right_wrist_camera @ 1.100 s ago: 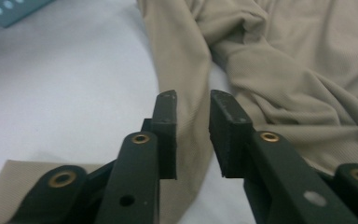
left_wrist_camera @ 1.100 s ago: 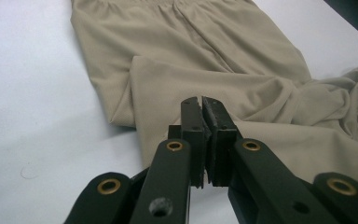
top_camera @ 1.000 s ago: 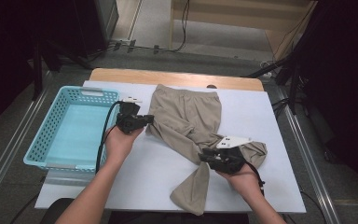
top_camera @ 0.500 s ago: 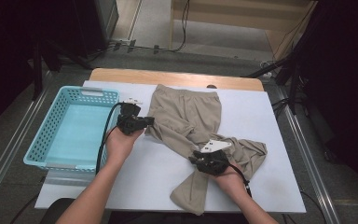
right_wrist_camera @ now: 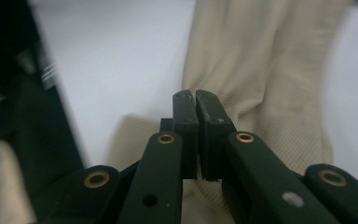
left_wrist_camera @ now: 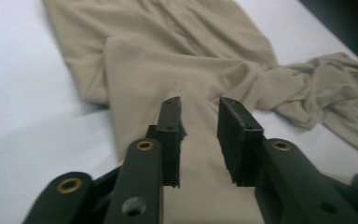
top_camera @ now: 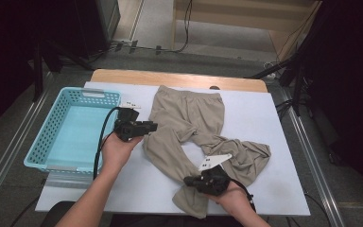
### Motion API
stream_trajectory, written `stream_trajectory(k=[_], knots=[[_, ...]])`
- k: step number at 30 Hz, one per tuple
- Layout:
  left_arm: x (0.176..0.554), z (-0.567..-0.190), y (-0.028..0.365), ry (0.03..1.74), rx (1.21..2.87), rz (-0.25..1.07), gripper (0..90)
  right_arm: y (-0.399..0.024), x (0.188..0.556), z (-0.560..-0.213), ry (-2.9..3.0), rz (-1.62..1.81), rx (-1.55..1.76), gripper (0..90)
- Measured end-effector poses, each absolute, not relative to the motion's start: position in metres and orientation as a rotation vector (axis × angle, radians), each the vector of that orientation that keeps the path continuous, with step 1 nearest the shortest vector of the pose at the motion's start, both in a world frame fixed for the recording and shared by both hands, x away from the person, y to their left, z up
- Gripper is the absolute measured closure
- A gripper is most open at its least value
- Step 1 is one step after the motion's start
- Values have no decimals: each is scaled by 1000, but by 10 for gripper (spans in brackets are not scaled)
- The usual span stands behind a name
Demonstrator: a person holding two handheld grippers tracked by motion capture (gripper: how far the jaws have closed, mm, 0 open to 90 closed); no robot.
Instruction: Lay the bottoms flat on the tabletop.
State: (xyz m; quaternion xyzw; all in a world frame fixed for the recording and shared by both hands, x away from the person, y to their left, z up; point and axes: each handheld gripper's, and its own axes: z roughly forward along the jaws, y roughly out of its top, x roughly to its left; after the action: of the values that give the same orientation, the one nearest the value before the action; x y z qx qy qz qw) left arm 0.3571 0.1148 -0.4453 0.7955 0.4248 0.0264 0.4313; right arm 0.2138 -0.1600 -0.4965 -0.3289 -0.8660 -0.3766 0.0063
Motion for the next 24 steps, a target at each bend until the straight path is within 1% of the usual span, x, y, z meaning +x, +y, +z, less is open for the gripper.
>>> stream_trajectory(k=[4, 6, 7, 10, 11, 14, 15, 17, 18, 19, 21, 22, 24], knots=[[349, -458, 95, 1009, 2046, 59, 583, -152, 194, -494, -2685, -1161, -943, 851], [346, -468, 81, 992, 2085, 41, 555, -147, 186, -494, -2691, -1144, -887, 843], [345, -474, 75, 982, 2107, 31, 551, -146, 184, -494, -2690, -1149, -868, 817], [344, -490, 56, 948, 2200, 47, 542, -146, 182, -491, -2728, -1190, -860, 663], [344, -493, 53, 948, 2216, 50, 542, -148, 184, -490, -2742, -1213, -870, 631], [344, -504, 49, 941, 2262, 67, 544, -157, 190, -488, -2748, -1276, -927, 575], [343, -506, 50, 943, 2249, 91, 562, -162, 193, -487, -2752, -1300, -950, 551], [341, -507, 49, 949, 2243, 105, 646, -172, 200, -486, -2755, -1345, -1018, 541], [340, -508, 49, 952, 2233, 87, 691, -176, 203, -486, -2750, -1354, -1051, 533], [339, -511, 48, 952, 2235, 62, 787, -180, 207, -486, -2743, -1371, -1087, 530], [335, -512, 46, 930, 2237, 80, 888, -188, 215, -486, -2732, -1385, -1152, 525], [335, -512, 46, 931, 2234, 59, 897, -192, 218, -486, -2732, -1386, -1183, 525], [334, -512, 45, 936, 2232, -65, 900, -200, 224, -486, -2728, -1387, -1242, 525]])
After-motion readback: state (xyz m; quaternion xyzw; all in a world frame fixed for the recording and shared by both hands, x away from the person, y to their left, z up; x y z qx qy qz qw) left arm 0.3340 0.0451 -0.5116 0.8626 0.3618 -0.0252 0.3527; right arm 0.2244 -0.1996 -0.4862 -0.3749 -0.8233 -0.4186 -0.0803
